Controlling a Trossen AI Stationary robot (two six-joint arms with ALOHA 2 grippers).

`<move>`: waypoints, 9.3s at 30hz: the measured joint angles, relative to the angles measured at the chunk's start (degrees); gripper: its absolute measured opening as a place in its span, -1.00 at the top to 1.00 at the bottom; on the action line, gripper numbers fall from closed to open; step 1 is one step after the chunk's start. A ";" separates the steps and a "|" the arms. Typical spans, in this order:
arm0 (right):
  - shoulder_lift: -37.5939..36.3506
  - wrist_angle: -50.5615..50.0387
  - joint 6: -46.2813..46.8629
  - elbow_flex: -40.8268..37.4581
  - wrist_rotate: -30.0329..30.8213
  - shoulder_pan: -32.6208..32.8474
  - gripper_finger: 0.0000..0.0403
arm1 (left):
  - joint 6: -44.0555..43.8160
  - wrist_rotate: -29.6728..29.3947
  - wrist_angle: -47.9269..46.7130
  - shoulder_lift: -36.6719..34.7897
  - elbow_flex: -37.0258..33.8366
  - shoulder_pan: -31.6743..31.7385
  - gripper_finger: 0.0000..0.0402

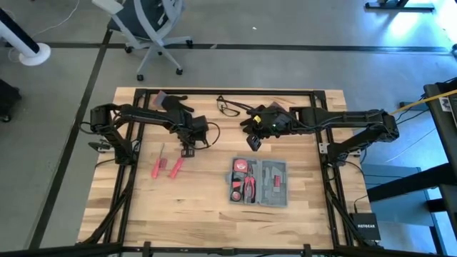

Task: Prefit tool cases
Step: Remove the orange hammer from the gray prefit tool case, then remove the transparent flat screwdriver from the prefit tool case

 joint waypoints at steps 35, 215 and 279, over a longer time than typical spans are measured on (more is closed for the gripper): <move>-0.06 -13.28 -3.47 -1.02 -12.26 0.24 1.00 | -17.34 -6.62 11.55 -0.20 2.20 -10.26 1.00; 7.63 50.20 10.27 -5.38 8.91 13.58 0.91 | -59.93 0.61 49.25 -32.79 -3.65 -21.03 0.07; 9.27 53.22 12.73 -5.38 7.32 11.52 0.67 | -49.59 -11.63 60.68 -28.09 -3.63 -22.33 0.98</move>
